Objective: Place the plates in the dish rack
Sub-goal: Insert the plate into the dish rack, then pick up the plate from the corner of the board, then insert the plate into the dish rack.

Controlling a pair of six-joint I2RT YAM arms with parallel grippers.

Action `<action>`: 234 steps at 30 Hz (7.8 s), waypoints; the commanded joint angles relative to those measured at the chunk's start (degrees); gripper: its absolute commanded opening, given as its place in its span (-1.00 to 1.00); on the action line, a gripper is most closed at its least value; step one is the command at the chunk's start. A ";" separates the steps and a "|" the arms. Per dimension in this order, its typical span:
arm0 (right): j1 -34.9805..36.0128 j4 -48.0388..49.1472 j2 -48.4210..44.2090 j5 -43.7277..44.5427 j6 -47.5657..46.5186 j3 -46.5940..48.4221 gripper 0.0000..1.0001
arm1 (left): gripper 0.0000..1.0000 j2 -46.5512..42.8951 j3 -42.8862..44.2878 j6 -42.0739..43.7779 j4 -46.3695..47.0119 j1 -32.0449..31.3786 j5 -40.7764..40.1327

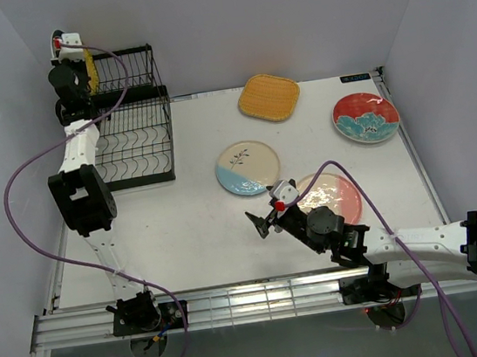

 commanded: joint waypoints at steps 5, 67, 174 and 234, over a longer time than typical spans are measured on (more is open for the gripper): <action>-0.17 1.52 -1.11 -0.28 0.72 0.76 0.80 | -1.00 -6.03 -5.91 0.65 2.54 -0.49 0.29; -2.28 -6.13 9.70 4.82 4.23 9.11 0.80 | 0.96 -46.99 -52.22 -30.80 -8.18 0.31 29.70; -52.55 31.37 56.73 -22.05 82.64 28.63 -0.84 | 0.96 -44.70 -76.84 -50.85 6.94 -21.32 20.32; -35.15 43.09 45.03 -36.66 74.28 17.11 0.29 | -1.00 -52.17 -80.88 -52.26 10.90 -20.35 29.38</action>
